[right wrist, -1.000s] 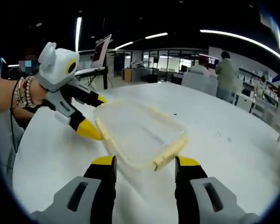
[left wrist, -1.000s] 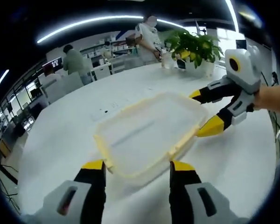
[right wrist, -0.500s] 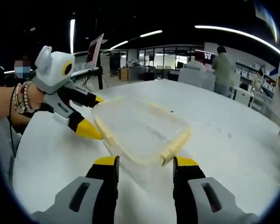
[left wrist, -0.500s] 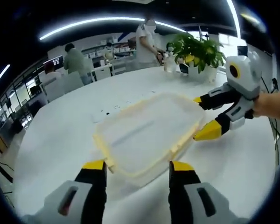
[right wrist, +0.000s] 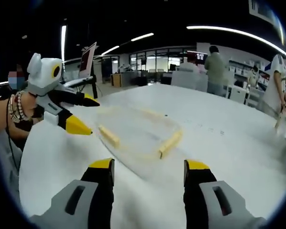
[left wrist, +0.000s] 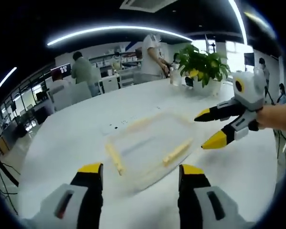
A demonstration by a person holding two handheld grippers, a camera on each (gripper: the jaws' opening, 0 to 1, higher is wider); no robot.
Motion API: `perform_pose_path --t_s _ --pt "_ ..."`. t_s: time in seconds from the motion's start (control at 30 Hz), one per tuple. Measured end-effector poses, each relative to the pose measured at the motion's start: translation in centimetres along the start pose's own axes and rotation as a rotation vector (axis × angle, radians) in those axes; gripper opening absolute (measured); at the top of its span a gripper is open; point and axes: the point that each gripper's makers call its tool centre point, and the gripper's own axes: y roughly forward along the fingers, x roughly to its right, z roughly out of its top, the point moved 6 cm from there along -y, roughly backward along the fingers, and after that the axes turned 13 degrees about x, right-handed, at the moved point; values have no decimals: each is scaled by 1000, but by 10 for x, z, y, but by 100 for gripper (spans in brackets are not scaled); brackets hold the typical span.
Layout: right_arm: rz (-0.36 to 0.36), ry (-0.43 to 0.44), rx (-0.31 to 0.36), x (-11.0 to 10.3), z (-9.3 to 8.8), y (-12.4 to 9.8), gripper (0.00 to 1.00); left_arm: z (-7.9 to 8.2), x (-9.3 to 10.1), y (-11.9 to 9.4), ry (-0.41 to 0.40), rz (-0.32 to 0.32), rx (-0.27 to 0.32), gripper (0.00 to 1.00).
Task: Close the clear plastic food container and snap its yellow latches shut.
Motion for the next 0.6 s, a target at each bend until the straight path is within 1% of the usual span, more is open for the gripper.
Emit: perform_pose_path --t_s 0.1,0.2,0.27,0.4,0.47,0.5,0.57,0.6 --pt "0 16 40 -10 10 -10 58 11 5 -16 -30 -21 54 67" --pt "-11 13 55 -19 19 -19 58 22 2 -32 -36 -9 92 74" --pt "-26 17 58 -23 22 -25 59 29 -2 -44 -48 -7 116 74" --pt "-61 28 82 -33 29 -43 59 34 -6 -66 -52 -9 123 74" --pt "-82 36 92 -38 32 -53 59 36 -8 -86 -39 -11 123 74" --pt "-88 40 100 -41 34 -58 60 36 -10 -93 -34 -12 119 74" --pt "-92 42 105 -47 35 -66 60 35 -15 -116 -9 -5 117 75" --pt "-96 63 108 -52 37 -73 60 34 -17 -125 -1 -3 116 76"
